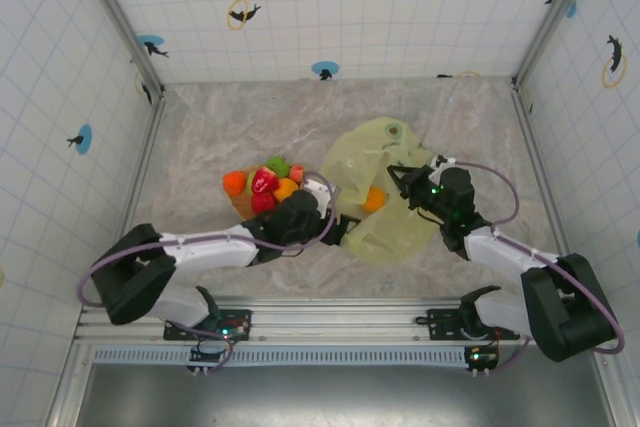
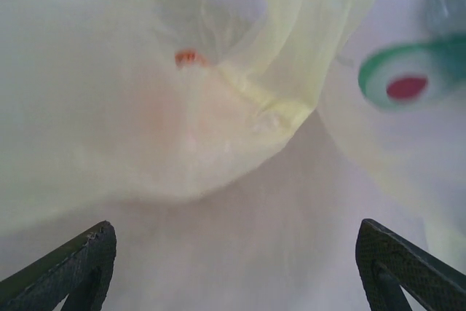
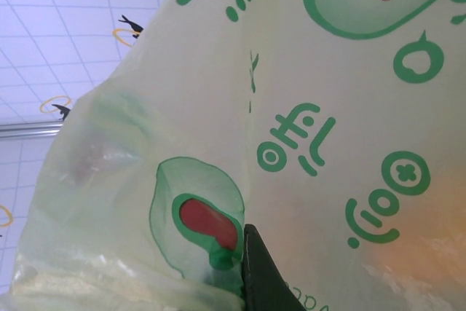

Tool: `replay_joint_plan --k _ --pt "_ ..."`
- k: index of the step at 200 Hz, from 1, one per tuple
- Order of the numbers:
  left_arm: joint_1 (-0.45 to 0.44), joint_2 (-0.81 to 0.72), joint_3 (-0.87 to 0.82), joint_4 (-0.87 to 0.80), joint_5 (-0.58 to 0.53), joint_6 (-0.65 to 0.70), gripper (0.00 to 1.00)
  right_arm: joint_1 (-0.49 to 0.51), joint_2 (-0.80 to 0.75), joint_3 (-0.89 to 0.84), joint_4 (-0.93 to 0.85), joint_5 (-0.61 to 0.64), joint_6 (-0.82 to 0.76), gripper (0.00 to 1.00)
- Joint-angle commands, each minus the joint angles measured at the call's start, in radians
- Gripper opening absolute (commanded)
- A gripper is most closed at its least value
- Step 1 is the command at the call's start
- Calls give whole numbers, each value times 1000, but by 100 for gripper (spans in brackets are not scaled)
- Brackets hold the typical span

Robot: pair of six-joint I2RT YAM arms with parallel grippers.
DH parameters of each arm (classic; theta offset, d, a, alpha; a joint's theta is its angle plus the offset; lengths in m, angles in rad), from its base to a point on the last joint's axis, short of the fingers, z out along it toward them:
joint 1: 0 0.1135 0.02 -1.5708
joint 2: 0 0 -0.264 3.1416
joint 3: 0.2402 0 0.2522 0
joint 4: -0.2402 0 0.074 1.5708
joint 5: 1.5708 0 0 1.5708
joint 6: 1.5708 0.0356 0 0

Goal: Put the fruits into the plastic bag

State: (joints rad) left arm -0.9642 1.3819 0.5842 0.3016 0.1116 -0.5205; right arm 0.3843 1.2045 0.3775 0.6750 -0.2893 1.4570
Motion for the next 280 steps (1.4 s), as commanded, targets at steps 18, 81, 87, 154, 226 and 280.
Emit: replay_joint_plan --k 18,81,87,154,226,280 --pt "10 -129 -94 -149 -18 -36 82 -5 21 3 17 -1 -16 0" --pt "52 6 -79 -73 -53 -133 77 -5 26 27 7 -4 -21 0" --pt "52 30 -70 -62 -51 -134 76 -5 25 30 5 -5 -22 0" --pt "52 224 17 48 -21 -140 54 -6 -2 15 -5 3 -26 0" --pt "52 262 88 62 14 -121 0 -21 -11 74 -107 -18 -145 0" --pt "80 102 84 -6 208 -120 0 -58 -52 237 -508 -27 -531 0"
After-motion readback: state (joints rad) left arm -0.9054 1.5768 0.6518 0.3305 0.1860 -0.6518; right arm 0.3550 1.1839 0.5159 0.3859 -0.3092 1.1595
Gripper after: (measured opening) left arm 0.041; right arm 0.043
